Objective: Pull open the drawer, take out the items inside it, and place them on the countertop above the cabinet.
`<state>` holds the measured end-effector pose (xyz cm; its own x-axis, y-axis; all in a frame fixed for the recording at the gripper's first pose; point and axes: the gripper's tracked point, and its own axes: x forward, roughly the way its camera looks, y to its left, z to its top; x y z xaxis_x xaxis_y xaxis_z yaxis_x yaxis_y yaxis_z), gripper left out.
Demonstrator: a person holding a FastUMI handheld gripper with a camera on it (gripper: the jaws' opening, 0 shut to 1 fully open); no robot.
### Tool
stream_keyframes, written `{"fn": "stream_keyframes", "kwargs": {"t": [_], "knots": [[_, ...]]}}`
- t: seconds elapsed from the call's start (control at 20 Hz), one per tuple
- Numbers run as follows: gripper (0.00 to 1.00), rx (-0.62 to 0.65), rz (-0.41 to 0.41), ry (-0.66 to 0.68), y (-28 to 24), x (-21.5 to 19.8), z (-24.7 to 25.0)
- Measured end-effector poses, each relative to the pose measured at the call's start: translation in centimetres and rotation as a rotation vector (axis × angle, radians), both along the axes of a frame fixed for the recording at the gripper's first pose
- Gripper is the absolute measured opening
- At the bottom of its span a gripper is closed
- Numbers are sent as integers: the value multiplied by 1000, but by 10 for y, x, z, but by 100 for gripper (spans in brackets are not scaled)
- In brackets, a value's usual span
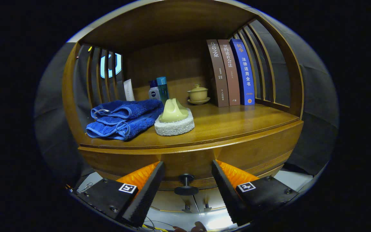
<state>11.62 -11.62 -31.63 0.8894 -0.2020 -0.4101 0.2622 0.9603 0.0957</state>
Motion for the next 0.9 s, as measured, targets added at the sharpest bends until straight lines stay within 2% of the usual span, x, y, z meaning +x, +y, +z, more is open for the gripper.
{"fn": "stream_keyframes", "kwargs": {"t": [0.3, 0.5, 0.7, 0.9], "knots": [[99, -31, 54, -50, 14, -21, 60], [99, -69, 90, -166, 26, -32, 148], [99, -59, 74, -262, 31, -47, 234], [99, -42, 71, -314, 39, -65, 294]]}}
